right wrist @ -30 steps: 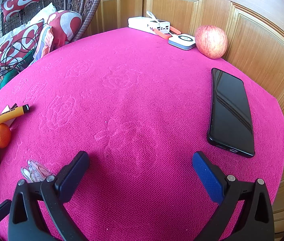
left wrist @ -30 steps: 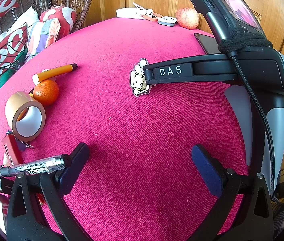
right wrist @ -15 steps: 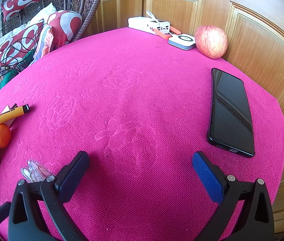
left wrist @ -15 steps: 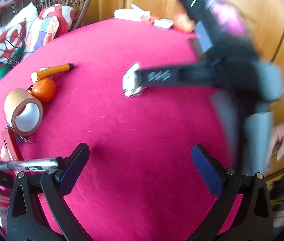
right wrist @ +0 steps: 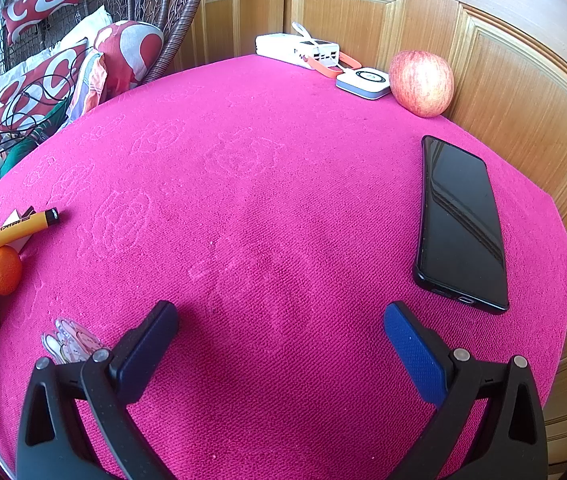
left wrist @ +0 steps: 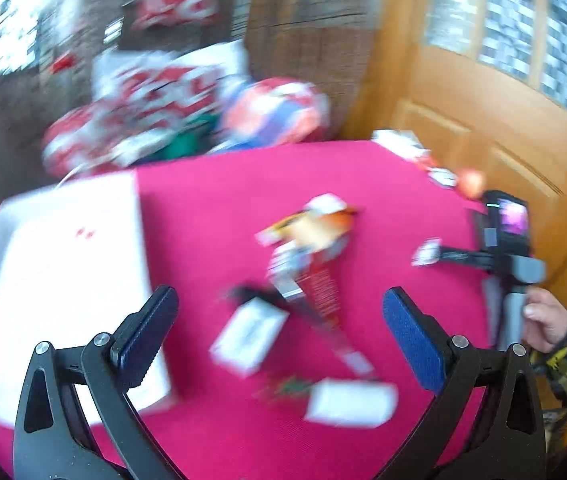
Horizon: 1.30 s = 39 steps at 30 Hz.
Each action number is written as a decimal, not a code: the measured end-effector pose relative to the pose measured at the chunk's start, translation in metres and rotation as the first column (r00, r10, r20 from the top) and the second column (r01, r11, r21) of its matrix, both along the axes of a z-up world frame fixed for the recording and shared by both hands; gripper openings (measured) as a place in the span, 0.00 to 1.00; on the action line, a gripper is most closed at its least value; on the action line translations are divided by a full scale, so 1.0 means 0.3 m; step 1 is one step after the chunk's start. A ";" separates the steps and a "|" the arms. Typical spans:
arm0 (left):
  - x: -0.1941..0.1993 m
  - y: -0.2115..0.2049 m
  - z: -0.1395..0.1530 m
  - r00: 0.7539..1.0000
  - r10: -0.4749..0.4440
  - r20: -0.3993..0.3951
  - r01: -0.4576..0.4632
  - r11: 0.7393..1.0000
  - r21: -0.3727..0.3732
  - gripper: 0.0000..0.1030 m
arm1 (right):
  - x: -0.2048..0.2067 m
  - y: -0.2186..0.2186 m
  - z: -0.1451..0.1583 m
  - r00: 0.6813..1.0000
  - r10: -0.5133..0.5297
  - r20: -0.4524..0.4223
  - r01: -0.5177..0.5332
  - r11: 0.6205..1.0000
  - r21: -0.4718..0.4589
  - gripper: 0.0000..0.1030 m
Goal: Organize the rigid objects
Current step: 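Move the left tool to the red cylindrical tin and close on it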
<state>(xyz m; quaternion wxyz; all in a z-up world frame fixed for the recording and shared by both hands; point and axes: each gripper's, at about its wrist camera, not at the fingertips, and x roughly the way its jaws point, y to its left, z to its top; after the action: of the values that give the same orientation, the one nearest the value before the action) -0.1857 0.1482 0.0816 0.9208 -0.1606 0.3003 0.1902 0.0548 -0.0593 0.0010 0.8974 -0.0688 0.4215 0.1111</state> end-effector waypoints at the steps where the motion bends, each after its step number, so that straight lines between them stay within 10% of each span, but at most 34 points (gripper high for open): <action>1: -0.041 0.009 -0.019 1.000 0.018 -0.004 -0.018 1.000 -0.016 1.00 | 0.000 0.000 0.000 1.000 0.000 0.000 0.000 1.000 0.000 1.00; 7: -0.121 -0.052 -0.151 0.996 -0.033 -0.085 0.029 0.998 -0.052 1.00 | 0.000 0.000 0.000 1.000 0.000 0.000 0.000 1.000 0.000 1.00; 19: -0.044 -0.187 -0.240 0.953 -0.025 -0.300 0.096 0.970 0.224 1.00 | 0.001 -0.001 -0.001 1.000 0.000 0.000 0.000 1.000 0.000 1.00; 26: 0.033 -0.217 -0.261 0.933 -0.079 -0.350 0.177 0.950 0.257 0.99 | 0.001 -0.001 -0.001 1.000 0.000 0.000 0.000 1.000 0.000 1.00; 30: 0.082 -0.212 -0.266 0.932 -0.108 -0.346 0.192 0.957 0.216 0.71 | 0.001 -0.001 -0.001 1.000 0.000 0.000 0.000 1.000 0.000 1.00; 39: 0.062 -0.211 -0.280 0.944 -0.131 -0.304 0.177 0.975 0.132 0.45 | 0.000 -0.002 -0.001 1.000 0.000 0.000 0.000 1.000 0.003 1.00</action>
<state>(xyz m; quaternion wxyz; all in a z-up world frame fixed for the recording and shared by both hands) -0.1671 0.0850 -0.0023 0.8878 -0.0333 0.4294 0.1623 0.0549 -0.0598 0.0008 0.8974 -0.0674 0.4215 0.1118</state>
